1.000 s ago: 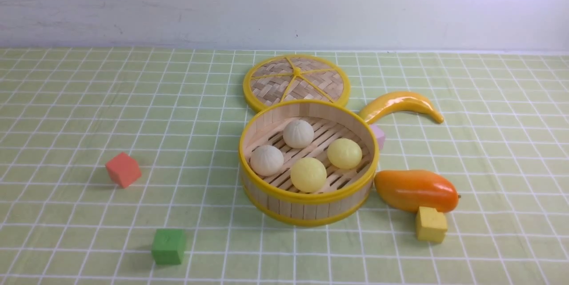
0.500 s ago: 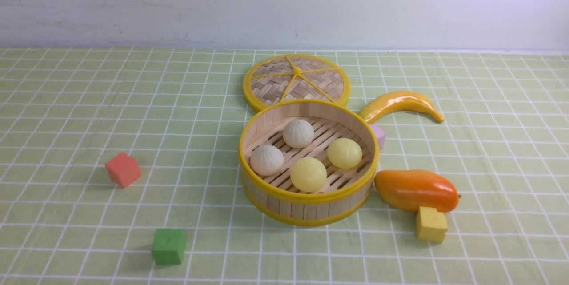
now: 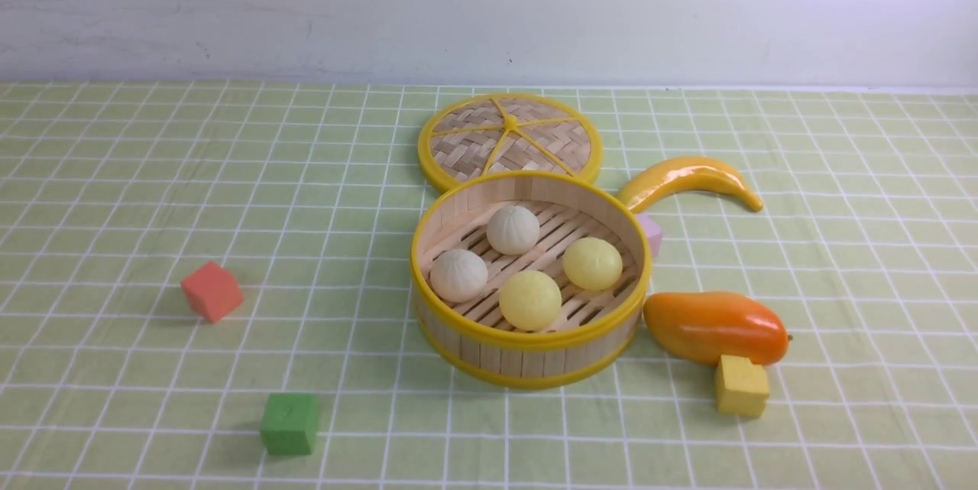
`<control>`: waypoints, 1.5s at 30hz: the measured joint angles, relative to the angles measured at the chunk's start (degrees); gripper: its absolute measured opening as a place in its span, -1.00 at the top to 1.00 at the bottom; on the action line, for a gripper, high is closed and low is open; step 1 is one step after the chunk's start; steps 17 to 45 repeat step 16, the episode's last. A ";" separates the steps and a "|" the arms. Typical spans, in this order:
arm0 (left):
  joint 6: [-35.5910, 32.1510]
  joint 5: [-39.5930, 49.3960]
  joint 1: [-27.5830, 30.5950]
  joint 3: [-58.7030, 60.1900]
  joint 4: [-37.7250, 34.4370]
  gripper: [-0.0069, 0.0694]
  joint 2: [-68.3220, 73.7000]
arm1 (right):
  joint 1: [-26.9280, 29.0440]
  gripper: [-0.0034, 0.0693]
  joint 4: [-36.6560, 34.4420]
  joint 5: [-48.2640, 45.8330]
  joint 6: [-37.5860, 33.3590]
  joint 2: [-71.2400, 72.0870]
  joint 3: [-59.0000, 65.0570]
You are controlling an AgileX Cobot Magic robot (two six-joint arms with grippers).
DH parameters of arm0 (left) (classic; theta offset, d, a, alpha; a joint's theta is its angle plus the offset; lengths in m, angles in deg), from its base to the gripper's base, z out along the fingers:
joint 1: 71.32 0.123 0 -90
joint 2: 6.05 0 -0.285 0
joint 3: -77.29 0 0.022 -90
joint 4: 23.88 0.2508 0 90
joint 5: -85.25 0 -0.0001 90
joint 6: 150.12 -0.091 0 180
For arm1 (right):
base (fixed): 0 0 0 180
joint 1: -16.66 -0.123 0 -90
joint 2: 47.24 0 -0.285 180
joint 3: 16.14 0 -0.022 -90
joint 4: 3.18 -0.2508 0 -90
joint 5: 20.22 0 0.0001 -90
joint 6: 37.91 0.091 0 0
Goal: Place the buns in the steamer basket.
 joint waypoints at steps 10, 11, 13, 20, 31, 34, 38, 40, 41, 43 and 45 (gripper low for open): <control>0.00 0.00 0.00 0.00 0.00 0.85 0.00 | 0.00 0.62 0.00 0.00 0.03 0.00 0.00; 0.00 0.00 0.00 0.00 0.00 0.85 0.00 | 0.00 0.62 0.00 0.00 0.03 0.00 0.00; 0.00 0.00 0.00 0.00 0.00 0.85 0.00 | 0.00 0.62 0.00 0.00 0.03 0.00 0.00; 0.00 0.00 0.00 0.00 0.00 0.85 0.00 | 0.00 0.61 0.00 0.00 0.03 0.00 0.00; 0.00 0.00 0.00 0.00 0.00 0.85 0.00 | 0.00 0.61 0.00 0.00 0.03 0.00 0.00; 0.00 0.00 0.00 0.00 0.00 0.85 0.00 | 0.00 0.61 0.00 0.00 0.03 0.00 0.00; 0.00 0.00 0.00 0.00 0.00 0.85 0.00 | 0.00 0.61 0.00 0.00 0.03 0.00 0.00; 0.00 0.00 0.00 0.00 0.00 0.85 0.00 | 0.00 0.61 0.00 0.00 0.03 0.00 0.00; 0.00 0.00 0.00 0.00 0.00 0.85 0.00 | 0.00 0.61 0.00 0.00 0.03 0.00 0.00; 0.00 0.00 0.00 0.00 0.00 0.85 0.00 | 0.00 0.61 0.00 0.00 0.03 0.00 0.00; 0.00 0.00 0.00 0.00 0.00 0.85 0.00 | 0.00 0.61 0.00 0.00 0.03 0.00 0.00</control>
